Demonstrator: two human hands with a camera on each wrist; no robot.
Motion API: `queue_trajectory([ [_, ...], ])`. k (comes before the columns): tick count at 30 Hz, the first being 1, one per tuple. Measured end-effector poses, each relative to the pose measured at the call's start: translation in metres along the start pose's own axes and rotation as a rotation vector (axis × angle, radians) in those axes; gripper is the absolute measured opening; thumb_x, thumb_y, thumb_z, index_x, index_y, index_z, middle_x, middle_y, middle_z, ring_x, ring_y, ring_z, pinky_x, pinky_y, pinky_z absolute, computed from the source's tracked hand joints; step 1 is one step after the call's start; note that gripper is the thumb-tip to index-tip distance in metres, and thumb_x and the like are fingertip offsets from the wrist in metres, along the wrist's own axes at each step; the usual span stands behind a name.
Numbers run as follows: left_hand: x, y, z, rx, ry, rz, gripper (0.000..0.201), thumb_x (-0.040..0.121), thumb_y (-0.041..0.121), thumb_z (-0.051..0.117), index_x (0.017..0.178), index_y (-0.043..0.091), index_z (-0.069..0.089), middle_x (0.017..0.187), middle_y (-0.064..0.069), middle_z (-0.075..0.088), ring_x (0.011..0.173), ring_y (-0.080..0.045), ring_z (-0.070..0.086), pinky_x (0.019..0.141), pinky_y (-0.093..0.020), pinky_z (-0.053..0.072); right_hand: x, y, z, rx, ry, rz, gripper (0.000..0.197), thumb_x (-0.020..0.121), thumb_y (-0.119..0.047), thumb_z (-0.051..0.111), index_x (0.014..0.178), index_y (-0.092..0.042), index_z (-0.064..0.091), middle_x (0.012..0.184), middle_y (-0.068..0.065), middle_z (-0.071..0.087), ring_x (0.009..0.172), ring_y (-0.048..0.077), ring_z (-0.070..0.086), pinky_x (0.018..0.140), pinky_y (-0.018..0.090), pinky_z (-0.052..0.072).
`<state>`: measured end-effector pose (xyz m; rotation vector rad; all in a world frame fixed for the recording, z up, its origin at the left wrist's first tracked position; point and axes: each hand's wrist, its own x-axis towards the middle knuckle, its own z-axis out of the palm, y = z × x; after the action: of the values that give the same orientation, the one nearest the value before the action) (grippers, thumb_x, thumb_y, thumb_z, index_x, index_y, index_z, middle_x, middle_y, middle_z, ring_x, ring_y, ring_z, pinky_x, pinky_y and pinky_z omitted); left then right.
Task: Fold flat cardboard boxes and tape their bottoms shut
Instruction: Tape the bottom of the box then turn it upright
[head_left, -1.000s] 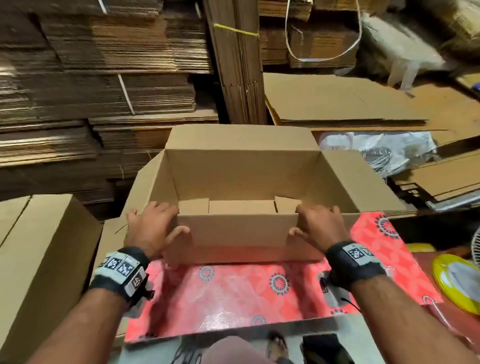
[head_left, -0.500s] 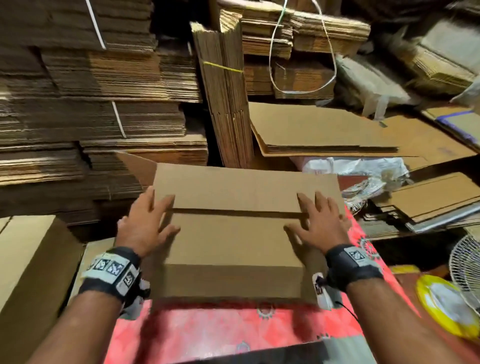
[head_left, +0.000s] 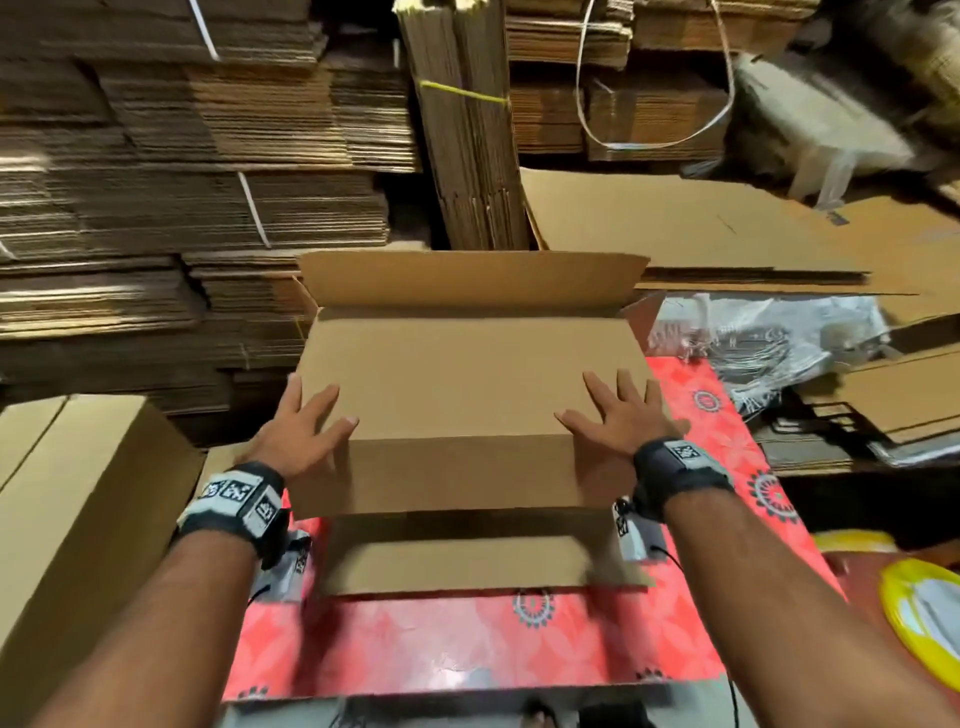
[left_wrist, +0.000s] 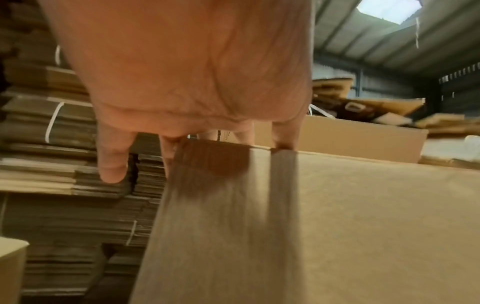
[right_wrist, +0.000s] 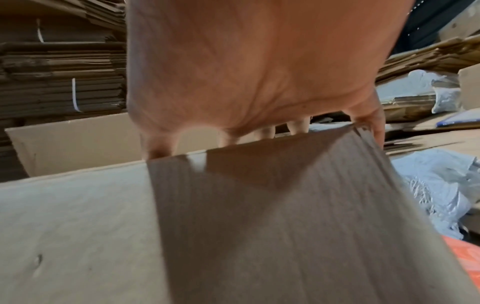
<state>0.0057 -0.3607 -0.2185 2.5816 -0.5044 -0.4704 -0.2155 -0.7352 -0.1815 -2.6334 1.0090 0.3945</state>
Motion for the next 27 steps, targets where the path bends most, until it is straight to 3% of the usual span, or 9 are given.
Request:
queue_trajectory([
  [3,0.014,0.009,-0.010,0.158,-0.070,-0.057,0.096,0.067,0.100,0.028,0.153,0.060,0.011,0.169,0.009,-0.016,0.146,-0.046,0.029,0.117,-0.065,0.024,0.016,-0.003,0.001,-0.002,-0.001,0.015,0.091,0.076,-0.097,0.030,0.154,-0.061,0.001,0.171,-0.013,-0.010,0.157,0.032,-0.011,0.109,0.080,0.009],
  [5,0.017,0.022,-0.012,0.222,-0.074,-0.084,0.077,0.086,0.087,0.034,0.153,0.060,0.009,0.168,0.013,-0.017,0.147,-0.042,0.028,0.113,-0.072,0.022,0.025,0.000,0.004,0.009,0.000,0.020,0.091,0.075,-0.098,0.028,0.153,-0.062,-0.001,0.170,-0.013,-0.013,0.156,0.032,-0.013,0.109,0.080,0.008],
  [10,0.009,0.044,-0.001,0.264,0.009,-0.098,0.066,0.094,0.078,0.030,0.154,0.056,0.014,0.170,0.010,-0.009,0.154,-0.032,0.014,0.114,-0.070,0.019,0.031,0.008,0.008,0.032,0.029,0.024,0.088,0.076,-0.098,0.027,0.152,-0.064,-0.001,0.170,-0.016,-0.012,0.156,0.030,-0.014,0.108,0.080,0.008],
  [13,-0.008,0.048,0.015,0.337,0.133,-0.046,0.075,0.092,0.081,0.018,0.158,0.046,0.014,0.171,0.003,-0.002,0.156,-0.027,0.004,0.118,-0.069,0.010,0.027,0.007,0.008,0.046,0.025,0.015,0.088,0.077,-0.097,0.028,0.152,-0.064,-0.001,0.170,-0.015,-0.012,0.156,0.030,-0.014,0.108,0.080,0.008],
  [16,-0.026,0.055,0.037,0.485,0.228,0.144,0.104,0.080,0.095,0.015,0.161,0.031,0.013,0.171,-0.003,0.005,0.157,-0.023,0.004,0.116,-0.067,-0.007,0.026,0.004,0.009,0.066,0.030,0.016,0.087,0.078,-0.096,0.027,0.154,-0.061,0.000,0.170,-0.013,-0.010,0.156,0.032,-0.014,0.109,0.079,0.005],
  [19,-0.035,0.058,0.068,0.626,0.251,0.392,0.130,0.061,0.098,0.048,0.163,0.024,0.013,0.171,-0.010,0.002,0.157,-0.027,0.001,0.116,-0.070,-0.009,0.014,-0.010,0.020,-0.103,0.248,-0.071,0.080,0.091,-0.083,0.016,0.160,-0.043,0.014,0.171,0.000,0.007,0.157,0.030,0.002,0.114,0.075,0.006],
  [22,-0.031,0.058,0.098,0.690,0.280,0.498,0.145,0.052,0.082,0.075,0.162,0.025,0.001,0.170,-0.014,-0.006,0.157,-0.031,-0.003,0.117,-0.070,-0.007,-0.008,-0.030,0.050,-0.213,0.476,-0.452,0.078,0.095,-0.073,0.024,0.157,-0.027,0.034,0.165,0.005,0.031,0.152,0.027,0.028,0.114,0.067,0.021],
  [24,-0.025,0.058,0.108,0.687,0.299,0.498,0.147,0.053,0.070,0.084,0.161,0.025,-0.004,0.170,-0.015,-0.004,0.157,-0.032,0.002,0.117,-0.069,-0.006,-0.020,-0.038,0.072,-0.247,0.466,-0.563,0.090,0.088,-0.077,0.040,0.159,-0.024,0.030,0.166,0.007,0.030,0.152,0.027,0.030,0.114,0.065,0.025],
  [27,-0.018,0.058,0.112,0.656,0.360,0.498,0.132,0.056,0.042,0.090,0.159,0.028,0.007,0.168,-0.015,0.015,0.151,-0.032,0.022,0.113,-0.071,0.006,-0.027,-0.040,0.088,-0.315,0.440,-0.516,0.117,0.071,-0.075,0.061,0.164,-0.019,0.015,0.170,0.008,0.016,0.156,0.028,0.021,0.117,0.066,0.020],
])
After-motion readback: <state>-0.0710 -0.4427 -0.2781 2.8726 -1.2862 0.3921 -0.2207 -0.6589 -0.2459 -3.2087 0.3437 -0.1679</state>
